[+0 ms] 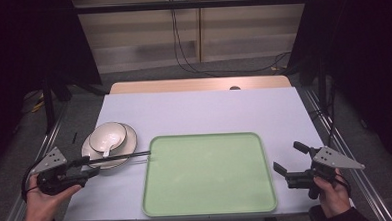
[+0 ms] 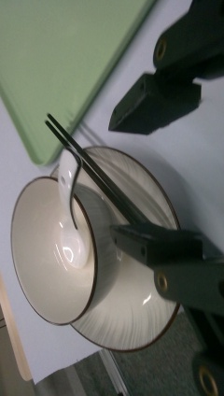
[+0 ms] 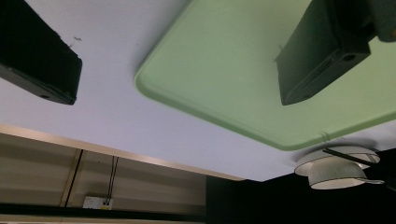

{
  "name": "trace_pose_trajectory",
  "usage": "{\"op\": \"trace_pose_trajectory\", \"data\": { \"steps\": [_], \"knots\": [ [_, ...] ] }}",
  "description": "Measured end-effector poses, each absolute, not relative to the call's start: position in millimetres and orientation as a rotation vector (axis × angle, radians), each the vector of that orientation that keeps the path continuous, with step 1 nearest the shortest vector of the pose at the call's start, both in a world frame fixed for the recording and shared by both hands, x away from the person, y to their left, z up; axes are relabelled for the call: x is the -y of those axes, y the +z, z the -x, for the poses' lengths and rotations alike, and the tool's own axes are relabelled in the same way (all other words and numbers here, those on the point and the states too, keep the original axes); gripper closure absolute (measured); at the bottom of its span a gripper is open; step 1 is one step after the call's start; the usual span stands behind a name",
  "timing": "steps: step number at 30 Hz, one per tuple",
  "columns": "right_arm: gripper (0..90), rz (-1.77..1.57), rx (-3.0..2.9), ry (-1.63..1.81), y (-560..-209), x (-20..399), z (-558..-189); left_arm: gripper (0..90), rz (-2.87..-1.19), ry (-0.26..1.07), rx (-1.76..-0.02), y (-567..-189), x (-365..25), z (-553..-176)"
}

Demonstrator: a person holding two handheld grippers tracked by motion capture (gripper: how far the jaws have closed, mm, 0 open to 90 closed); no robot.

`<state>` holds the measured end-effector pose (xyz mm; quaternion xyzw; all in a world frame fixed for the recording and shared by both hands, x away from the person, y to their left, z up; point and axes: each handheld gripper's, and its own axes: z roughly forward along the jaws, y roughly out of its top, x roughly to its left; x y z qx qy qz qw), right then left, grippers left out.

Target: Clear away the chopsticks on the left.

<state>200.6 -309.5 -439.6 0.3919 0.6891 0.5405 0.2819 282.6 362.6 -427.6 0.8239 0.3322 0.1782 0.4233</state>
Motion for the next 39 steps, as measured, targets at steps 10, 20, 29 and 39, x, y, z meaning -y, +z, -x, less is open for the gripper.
{"op": "trace_pose_trajectory", "data": {
  "steps": [10,20,29,39],
  "knots": [
    [0.0,-1.049,-1.848,1.45,-440.2,309.5,-201.3,69.0,-2.171,0.477,-0.731,-431.5,-362.2,-304.3],
    [0.0,-1.07,-1.856,1.432,-441.3,309.0,-201.7,69.7,-2.254,0.454,-0.71,-441.6,-356.5,-316.8],
    [0.0,-1.068,-1.863,1.433,-441.6,309.4,-201.8,71.5,-2.292,0.455,-0.66,-439.8,-353.6,-319.4],
    [0.0,-1.073,-1.868,1.438,-441.7,309.0,-202.1,69.8,-2.349,0.448,-0.604,-441.4,-346.2,-321.7]
  ]
}}
